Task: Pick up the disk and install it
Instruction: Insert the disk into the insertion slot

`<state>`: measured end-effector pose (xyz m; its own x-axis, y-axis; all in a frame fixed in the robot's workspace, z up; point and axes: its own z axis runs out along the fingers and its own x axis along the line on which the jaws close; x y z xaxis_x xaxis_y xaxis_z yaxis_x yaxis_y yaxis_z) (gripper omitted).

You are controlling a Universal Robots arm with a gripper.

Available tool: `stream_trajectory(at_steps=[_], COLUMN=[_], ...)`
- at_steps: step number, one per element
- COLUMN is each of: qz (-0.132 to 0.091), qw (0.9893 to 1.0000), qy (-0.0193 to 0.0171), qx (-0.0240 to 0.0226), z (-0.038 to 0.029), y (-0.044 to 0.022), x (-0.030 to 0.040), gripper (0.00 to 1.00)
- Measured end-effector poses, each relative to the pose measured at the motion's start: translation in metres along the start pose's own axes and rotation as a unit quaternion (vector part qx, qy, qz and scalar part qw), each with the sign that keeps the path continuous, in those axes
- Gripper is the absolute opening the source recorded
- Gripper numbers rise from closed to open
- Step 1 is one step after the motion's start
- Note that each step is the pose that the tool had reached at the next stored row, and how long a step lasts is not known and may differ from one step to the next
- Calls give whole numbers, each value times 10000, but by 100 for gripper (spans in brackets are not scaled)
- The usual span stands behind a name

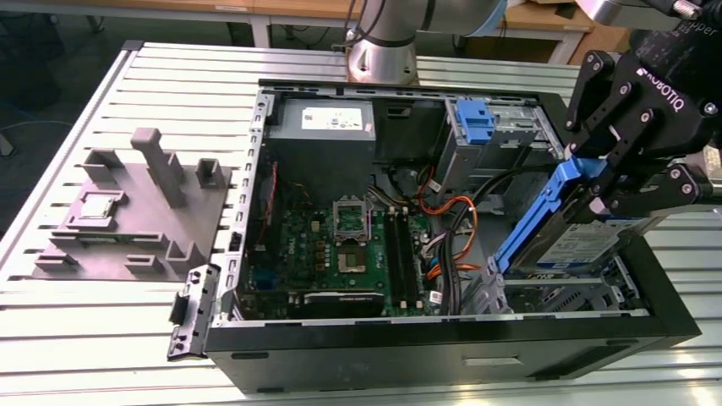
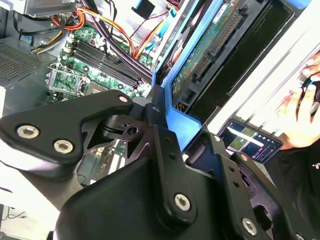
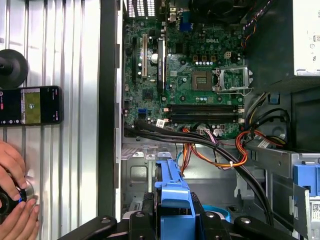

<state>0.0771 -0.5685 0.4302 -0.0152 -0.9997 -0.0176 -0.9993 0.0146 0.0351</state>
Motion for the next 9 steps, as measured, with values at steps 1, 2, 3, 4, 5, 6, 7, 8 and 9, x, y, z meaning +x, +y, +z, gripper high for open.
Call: stream_trajectory(at_steps=[1,2,3,4,5,6,7,8,9], qz=[0,0,0,0,0,0,0,1,0], qw=[10000,10000,10000,10000,10000,10000,10000,10000,10000], qy=[0,0,-1,-1,-2,-1,-2,-1,-1], qx=[0,0,0,2,2,3,3,3,2], z=[0,0,3,11,29,47,65,82,100], y=[0,0,0,-1,-1,-2,-2,-2,-3], x=[0,0,0,1,4,10,16,22,28], gripper=[38,44,44,44,50,50,50,50,50])
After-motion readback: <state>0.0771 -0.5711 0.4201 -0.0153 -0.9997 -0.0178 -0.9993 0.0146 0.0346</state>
